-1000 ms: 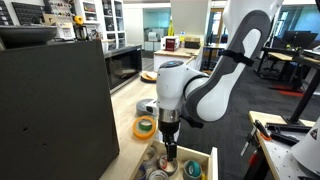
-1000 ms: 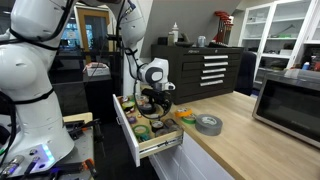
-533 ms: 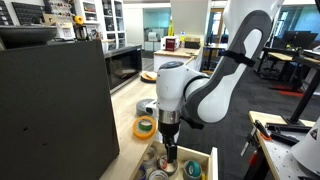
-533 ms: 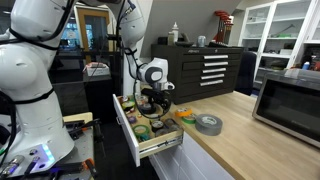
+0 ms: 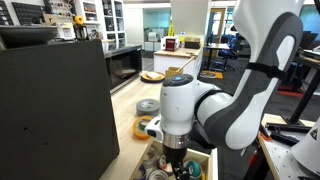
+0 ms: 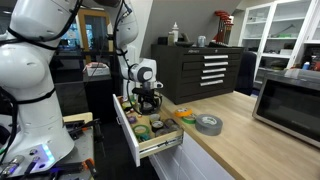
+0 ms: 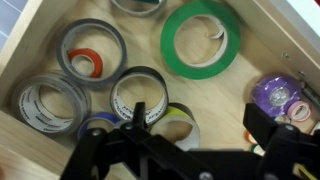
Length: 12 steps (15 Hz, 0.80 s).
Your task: Take the black masking tape from the drawer and place on the counter top
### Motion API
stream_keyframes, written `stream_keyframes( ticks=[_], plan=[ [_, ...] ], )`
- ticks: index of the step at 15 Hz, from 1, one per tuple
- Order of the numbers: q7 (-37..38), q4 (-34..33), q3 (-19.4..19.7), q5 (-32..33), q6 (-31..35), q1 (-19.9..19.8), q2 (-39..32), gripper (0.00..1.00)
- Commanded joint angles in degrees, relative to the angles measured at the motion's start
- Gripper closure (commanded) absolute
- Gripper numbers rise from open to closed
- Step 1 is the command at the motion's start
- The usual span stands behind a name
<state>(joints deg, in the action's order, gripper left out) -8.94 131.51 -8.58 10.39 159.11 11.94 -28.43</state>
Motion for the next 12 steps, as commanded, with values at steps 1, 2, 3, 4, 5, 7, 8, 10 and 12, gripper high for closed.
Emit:
stream_keyframes(
  ticks=[1,2,3,4,5,7,8,10,12],
  plan=[
    [3.92,3.16,3.25,5.24,4.37,4.99,0.92,0.0],
    [4.13,3.36,4.12,6.85,5.59,6.05,0.45,0.0],
    [4.12,3.56,4.73,7.97,6.7,6.75,0.06,0.0],
    [4.18,3.74,5.07,8.61,7.87,7.1,-0.39,0.0],
    [4.06,3.83,5.66,9.4,9.12,7.6,-0.89,0.0],
    [3.25,3.83,6.66,10.56,11.63,8.04,-2.31,0.0],
    [2.93,3.69,7.13,10.95,12.74,8.13,-3.01,0.0],
    [2.05,3.1,7.78,11.07,15.1,7.73,-5.0,0.0],
    [1.13,2.43,8.13,10.67,16.86,7.25,-6.85,0.0]
  ],
)
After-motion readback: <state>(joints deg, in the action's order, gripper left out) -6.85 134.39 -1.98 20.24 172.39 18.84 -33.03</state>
